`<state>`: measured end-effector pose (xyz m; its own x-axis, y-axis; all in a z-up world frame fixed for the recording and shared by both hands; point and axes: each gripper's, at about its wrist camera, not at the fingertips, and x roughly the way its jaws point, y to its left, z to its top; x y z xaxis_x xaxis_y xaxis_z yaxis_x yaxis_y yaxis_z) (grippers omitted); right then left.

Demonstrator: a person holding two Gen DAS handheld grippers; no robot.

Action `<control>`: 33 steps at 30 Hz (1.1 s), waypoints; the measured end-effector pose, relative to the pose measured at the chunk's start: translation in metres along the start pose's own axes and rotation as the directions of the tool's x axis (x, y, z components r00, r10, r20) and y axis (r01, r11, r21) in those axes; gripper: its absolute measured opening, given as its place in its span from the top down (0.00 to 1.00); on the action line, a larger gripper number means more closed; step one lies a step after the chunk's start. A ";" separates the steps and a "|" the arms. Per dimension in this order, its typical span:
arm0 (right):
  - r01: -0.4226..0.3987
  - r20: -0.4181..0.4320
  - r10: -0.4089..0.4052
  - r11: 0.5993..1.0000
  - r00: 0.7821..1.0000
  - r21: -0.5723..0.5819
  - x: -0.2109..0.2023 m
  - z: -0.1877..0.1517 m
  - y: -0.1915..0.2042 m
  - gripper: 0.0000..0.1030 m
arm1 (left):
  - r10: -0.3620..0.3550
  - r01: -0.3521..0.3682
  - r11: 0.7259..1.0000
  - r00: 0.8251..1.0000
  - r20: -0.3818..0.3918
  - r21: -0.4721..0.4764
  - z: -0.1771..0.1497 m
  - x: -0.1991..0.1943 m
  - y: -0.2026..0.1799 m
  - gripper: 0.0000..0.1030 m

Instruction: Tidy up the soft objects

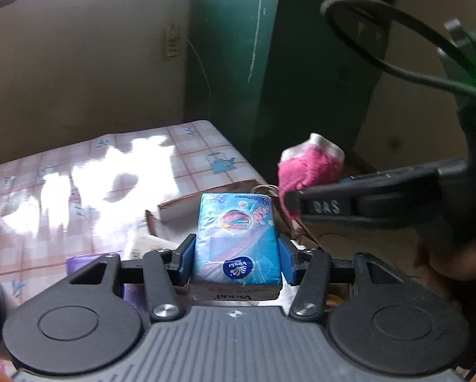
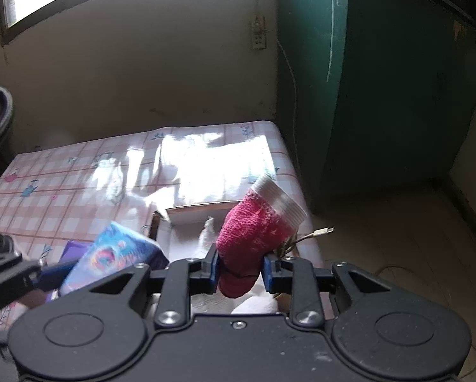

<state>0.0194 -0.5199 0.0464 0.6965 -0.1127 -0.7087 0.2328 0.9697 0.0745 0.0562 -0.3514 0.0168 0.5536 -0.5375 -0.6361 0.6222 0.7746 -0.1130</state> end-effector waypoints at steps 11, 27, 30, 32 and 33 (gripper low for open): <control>0.002 0.045 -0.004 0.999 0.999 0.040 -0.005 0.004 -0.015 0.31 | -0.063 0.063 0.998 0.998 -0.010 0.008 -0.004 0.023 -0.003 0.46; 0.047 0.080 -0.049 0.998 0.996 0.034 -0.066 -0.028 -0.008 0.25 | 0.118 -0.117 0.989 0.993 0.004 -0.090 -0.010 -0.034 -0.005 0.03; 0.035 0.059 -0.037 0.999 0.998 0.039 -0.075 -0.039 -0.008 0.25 | 0.181 -0.181 0.977 0.983 -0.014 -0.110 -0.019 -0.048 -0.008 0.00; 0.039 0.045 -0.040 0.999 0.998 0.023 -0.080 -0.047 -0.005 0.25 | 0.211 -0.212 0.970 0.977 -0.026 -0.116 -0.028 -0.054 -0.011 0.00; 0.044 0.038 -0.045 0.999 0.998 0.015 -0.082 -0.051 -0.004 0.25 | 0.217 -0.220 0.968 0.975 -0.037 -0.120 -0.032 -0.057 -0.011 0.00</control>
<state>-0.0732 -0.5030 0.0684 0.7108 -0.1641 -0.6840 0.2736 0.9603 0.0539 0.0004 -0.3187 0.0298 0.6548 -0.3436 -0.6731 0.4139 0.9083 -0.0610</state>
